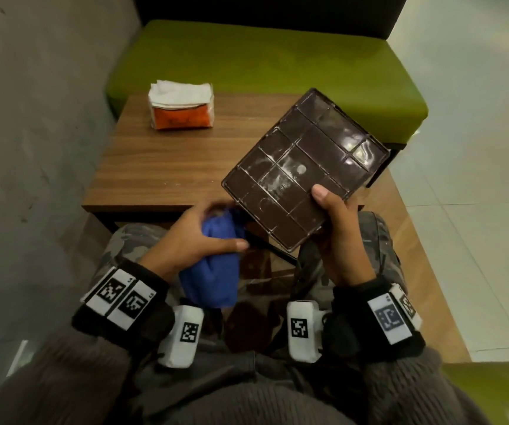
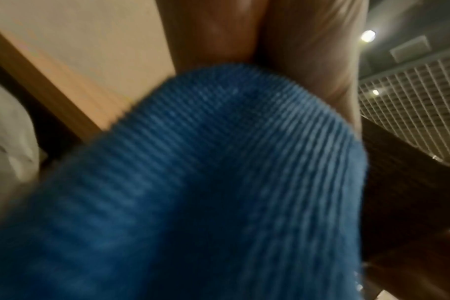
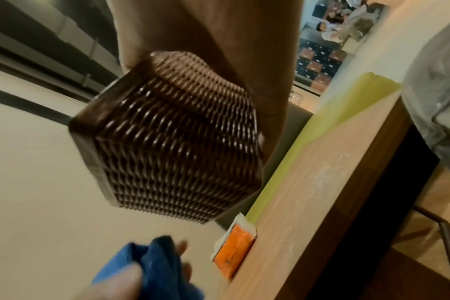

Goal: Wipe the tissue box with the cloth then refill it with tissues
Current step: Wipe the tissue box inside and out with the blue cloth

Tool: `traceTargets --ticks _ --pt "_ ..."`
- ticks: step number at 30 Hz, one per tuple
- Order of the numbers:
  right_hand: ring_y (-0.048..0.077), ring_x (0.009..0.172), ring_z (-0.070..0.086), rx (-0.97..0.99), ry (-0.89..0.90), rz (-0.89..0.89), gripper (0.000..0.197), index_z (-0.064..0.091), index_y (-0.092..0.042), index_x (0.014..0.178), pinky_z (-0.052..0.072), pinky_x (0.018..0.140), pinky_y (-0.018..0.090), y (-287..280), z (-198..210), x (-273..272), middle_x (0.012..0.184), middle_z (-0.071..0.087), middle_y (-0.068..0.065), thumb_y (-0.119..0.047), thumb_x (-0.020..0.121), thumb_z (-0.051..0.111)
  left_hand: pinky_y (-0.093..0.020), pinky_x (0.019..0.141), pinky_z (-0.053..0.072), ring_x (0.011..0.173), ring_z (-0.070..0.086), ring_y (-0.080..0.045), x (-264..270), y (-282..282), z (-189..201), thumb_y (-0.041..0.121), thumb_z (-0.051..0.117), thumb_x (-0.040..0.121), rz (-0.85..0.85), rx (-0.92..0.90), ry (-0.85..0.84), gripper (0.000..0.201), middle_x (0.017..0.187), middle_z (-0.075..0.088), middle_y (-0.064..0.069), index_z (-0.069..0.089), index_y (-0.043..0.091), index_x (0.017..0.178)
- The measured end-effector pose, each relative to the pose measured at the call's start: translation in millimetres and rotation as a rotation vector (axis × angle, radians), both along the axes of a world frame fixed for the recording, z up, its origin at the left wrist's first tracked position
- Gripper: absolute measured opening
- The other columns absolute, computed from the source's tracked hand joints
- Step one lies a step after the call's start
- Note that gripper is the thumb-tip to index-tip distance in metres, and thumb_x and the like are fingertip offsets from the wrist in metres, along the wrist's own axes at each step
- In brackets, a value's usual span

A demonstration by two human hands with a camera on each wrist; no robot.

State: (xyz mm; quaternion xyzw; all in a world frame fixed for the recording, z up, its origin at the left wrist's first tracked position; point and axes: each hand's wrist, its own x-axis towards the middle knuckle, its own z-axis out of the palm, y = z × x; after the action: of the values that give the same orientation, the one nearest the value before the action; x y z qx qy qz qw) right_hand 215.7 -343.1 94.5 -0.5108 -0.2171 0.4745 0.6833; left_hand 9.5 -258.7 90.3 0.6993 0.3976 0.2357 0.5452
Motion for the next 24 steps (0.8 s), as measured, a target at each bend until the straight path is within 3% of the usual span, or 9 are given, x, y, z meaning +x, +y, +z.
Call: traceTargets --ticks 3,5,8,11,13,16,18,22,24 --pt "0.026 0.114 0.065 -0.036 -0.041 0.005 0.097 0.042 -0.015 0.142 0.057 0.082 0.04 2.0 1.1 7.0 0.136 0.058 0.011 -0.054 0.062 0.081 -0.002 0.081 0.041 0.092 0.056 0.008 -12.7 3.5 9.0 0.009 0.079 0.068 0.361 0.232 -0.066 0.051 0.101 0.057 0.016 0.05 0.021 0.108" --pt "0.022 0.11 0.067 -0.039 -0.056 -0.002 0.088 0.041 -0.017 0.141 0.057 0.08 0.037 3.6 -0.1 6.4 0.135 0.059 0.008 -0.05 0.068 0.077 -0.006 0.087 0.04 0.098 0.055 0.006 -12.8 -2.3 28.4 0.008 0.074 0.075 0.474 0.448 -0.186 0.039 0.105 0.057 0.01 0.052 0.021 0.105" --pt "0.011 0.1 0.07 -0.034 -0.077 -0.012 0.083 0.04 -0.019 0.138 0.058 0.078 0.033 6.3 2.4 -6.1 0.13 0.06 0.004 -0.045 0.067 0.074 -0.014 0.095 0.037 0.107 0.05 -0.002 1.7 -22.6 55.1 0.009 0.07 0.078 0.334 0.808 -0.187 0.03 0.111 0.052 -0.01 0.059 0.008 0.106" --pt "0.018 0.106 0.068 -0.001 -0.088 -0.044 0.08 0.041 -0.014 0.136 0.056 0.091 0.044 9.5 9.6 -19.7 0.127 0.063 0.007 -0.038 0.067 0.075 -0.025 0.095 0.042 0.105 0.054 -0.019 20.4 -45.0 50.1 0.006 0.066 0.078 -0.005 0.987 -0.004 0.036 0.115 0.053 -0.009 0.063 0.006 0.114" --pt "0.02 0.11 0.067 0.036 -0.123 -0.062 0.073 0.041 -0.017 0.135 0.053 0.097 0.045 9.1 11.4 -21.1 0.122 0.066 0.003 -0.029 0.071 0.075 -0.032 0.092 0.045 0.103 0.055 -0.025 20.8 -47.8 38.9 0.006 0.059 0.079 -0.078 1.022 0.098 0.038 0.116 0.051 -0.006 0.063 0.008 0.117" --pt "0.009 0.105 0.067 0.044 -0.139 -0.036 0.062 0.037 -0.03 0.129 0.057 0.089 0.034 4.0 9.8 -16.8 0.116 0.062 -0.01 -0.024 0.077 0.071 -0.038 0.089 0.046 0.102 0.055 -0.025 11.6 -29.5 35.3 0.008 0.05 0.077 0.089 0.877 0.113 0.041 0.112 0.053 -0.009 0.064 0.009 0.115" --pt "0.007 0.104 0.067 0.048 -0.146 -0.029 0.06 0.036 -0.032 0.127 0.057 0.087 0.032 3.2 8.3 -14.7 0.118 0.06 -0.01 -0.021 0.08 0.072 -0.038 0.087 0.046 0.1 0.055 -0.022 8.6 -17.8 38.2 0.009 0.049 0.077 0.17 0.811 0.114 0.038 0.108 0.054 -0.009 0.066 0.007 0.111" --pt "0.025 0.113 0.065 0.027 -0.058 -0.043 0.083 0.036 -0.021 0.14 0.055 0.093 0.049 8.0 11.2 -20.2 0.13 0.06 0.007 -0.034 0.068 0.077 -0.027 0.085 0.043 0.099 0.053 -0.021 18.4 -34.3 42.2 0.01 0.052 0.078 0.041 0.88 0.163 0.033 0.106 0.054 -0.007 0.067 0.007 0.107" --pt "0.027 0.112 0.066 0.026 -0.05 -0.049 0.084 0.037 -0.018 0.141 0.053 0.096 0.051 8.0 10.2 -23.3 0.129 0.062 0.009 -0.034 0.067 0.076 -0.027 0.084 0.044 0.099 0.054 -0.022 18.9 -43.6 41.9 0.009 0.052 0.078 -0.041 0.929 0.163 0.034 0.108 0.054 -0.005 0.067 0.008 0.108"
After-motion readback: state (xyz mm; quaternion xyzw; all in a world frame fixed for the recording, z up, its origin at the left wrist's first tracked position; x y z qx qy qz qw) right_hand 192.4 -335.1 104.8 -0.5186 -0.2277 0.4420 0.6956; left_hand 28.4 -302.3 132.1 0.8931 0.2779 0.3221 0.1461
